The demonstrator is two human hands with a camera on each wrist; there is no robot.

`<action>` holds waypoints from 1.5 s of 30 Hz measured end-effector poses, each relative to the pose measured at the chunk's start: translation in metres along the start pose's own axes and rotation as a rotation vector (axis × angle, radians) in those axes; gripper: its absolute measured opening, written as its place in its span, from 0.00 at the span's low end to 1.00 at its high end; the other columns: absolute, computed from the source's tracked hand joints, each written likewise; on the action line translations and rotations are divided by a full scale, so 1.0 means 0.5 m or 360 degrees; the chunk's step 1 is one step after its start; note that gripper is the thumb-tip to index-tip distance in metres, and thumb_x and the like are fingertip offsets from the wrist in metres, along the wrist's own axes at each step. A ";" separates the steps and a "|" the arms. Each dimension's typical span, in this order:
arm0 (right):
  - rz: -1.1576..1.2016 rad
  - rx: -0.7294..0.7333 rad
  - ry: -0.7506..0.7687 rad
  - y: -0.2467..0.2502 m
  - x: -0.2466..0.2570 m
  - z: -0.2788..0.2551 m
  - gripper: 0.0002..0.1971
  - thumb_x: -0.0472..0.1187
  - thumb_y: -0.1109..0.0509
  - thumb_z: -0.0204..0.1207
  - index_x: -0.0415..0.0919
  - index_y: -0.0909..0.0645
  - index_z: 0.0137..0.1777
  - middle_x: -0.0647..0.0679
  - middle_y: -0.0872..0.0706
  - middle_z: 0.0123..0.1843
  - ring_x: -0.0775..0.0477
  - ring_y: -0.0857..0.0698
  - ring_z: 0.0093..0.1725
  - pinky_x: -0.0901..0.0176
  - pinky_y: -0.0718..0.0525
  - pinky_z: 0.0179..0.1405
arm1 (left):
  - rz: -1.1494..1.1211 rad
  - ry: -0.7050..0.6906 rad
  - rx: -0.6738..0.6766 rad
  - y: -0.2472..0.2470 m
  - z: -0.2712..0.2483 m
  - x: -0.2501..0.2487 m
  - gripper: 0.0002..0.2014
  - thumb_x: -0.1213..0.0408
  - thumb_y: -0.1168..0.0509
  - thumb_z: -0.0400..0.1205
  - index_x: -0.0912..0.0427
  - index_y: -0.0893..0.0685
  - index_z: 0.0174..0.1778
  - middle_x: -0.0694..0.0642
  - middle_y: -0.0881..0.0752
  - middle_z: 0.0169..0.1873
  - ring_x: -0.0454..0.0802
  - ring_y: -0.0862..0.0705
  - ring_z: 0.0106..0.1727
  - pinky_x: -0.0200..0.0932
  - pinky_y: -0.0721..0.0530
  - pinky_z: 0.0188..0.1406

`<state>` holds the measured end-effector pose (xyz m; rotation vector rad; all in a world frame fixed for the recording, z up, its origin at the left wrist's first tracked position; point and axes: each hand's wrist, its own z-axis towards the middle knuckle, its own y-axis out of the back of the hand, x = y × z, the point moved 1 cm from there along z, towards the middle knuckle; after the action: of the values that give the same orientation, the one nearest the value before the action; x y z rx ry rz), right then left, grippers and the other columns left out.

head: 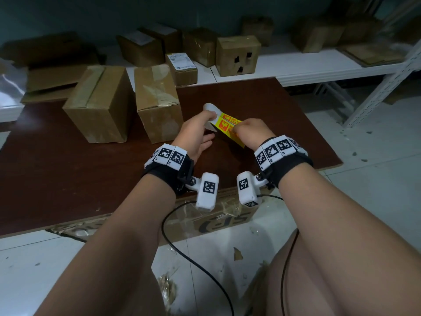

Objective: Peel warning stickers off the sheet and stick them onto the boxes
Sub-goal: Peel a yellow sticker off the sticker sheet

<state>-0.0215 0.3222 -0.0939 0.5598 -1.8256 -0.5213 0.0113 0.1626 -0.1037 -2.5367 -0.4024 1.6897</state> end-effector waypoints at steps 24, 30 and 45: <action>0.0895 -0.0234 0.0265 -0.015 0.078 -0.119 0.09 0.48 0.23 0.83 0.43 0.13 0.55 0.43 0.07 0.55 0.50 0.10 0.51 0.40 0.10 0.62 | -0.0063 -0.0468 0.0170 0.057 -0.134 -0.068 0.11 0.67 0.37 0.91 0.59 0.08 0.57 0.59 0.06 0.57 0.56 0.08 0.60 0.58 0.16 0.78; 0.1274 -0.0276 0.0153 -0.040 0.099 -0.142 0.27 0.61 0.21 0.71 0.45 0.19 0.62 0.43 0.08 0.61 0.43 0.06 0.56 0.37 0.05 0.55 | -0.0193 -0.0553 0.0118 0.097 -0.168 -0.080 0.12 0.70 0.38 0.92 0.63 0.08 0.56 0.62 0.06 0.58 0.62 0.08 0.66 0.60 0.14 0.76; 0.1455 0.0030 0.0491 -0.121 0.129 -0.189 0.12 0.36 0.14 0.76 0.36 0.09 0.57 0.42 0.02 0.53 0.41 0.02 0.54 0.34 0.05 0.58 | -0.0173 -0.0855 -0.0481 0.221 -0.216 -0.097 0.07 0.68 0.27 0.82 0.51 0.08 0.50 0.61 0.08 0.59 0.59 0.08 0.56 0.61 0.10 0.65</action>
<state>0.0574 0.2279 -0.0541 -0.2048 -1.5787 0.1973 0.1120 0.0533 -0.0395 -2.1347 -0.8678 2.4084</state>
